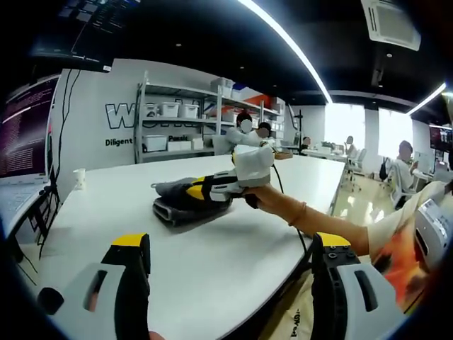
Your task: Open the folded towel by lifting each exposed corner and separating the folded layers until the towel lies flat within the target outline without major curled edges
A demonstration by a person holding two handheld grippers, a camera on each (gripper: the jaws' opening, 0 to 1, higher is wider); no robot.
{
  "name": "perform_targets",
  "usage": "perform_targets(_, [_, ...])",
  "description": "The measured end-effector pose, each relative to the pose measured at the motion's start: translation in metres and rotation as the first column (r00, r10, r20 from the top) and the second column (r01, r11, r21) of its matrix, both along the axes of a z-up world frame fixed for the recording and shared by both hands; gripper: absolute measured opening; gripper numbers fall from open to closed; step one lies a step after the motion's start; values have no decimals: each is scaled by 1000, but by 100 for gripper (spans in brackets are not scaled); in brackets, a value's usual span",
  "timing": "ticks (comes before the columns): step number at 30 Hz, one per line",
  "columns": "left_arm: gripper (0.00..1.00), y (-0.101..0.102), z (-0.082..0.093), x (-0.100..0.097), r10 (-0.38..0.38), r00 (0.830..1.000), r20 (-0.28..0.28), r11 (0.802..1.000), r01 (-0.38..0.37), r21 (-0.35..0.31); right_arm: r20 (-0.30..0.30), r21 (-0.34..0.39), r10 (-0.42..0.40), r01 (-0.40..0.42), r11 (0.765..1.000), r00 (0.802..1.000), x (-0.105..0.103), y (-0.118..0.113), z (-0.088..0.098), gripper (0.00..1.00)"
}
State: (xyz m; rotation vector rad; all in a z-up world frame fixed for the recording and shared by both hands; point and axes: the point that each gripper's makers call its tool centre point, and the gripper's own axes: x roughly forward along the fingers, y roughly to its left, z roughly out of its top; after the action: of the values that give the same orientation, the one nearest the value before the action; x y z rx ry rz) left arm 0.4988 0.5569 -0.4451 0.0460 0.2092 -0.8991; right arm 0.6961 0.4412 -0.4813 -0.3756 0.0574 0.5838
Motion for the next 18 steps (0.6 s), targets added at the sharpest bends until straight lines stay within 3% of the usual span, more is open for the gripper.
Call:
perform_targets(5, [93,0,0,0,2,1000,-1,1000,-2,-1,45,27,-38,37,999,998,-2,-11,11,1])
perform_targets(16, [93,0,-1,1,-1,1000,-2,1000,1,0,82,83,-112,105,991,990,4,-33,24,1])
perform_targets(18, [93,0,0,0,0,1000,0,1000,0,1,94,124,-138,126,984,986,4,-43,31,1])
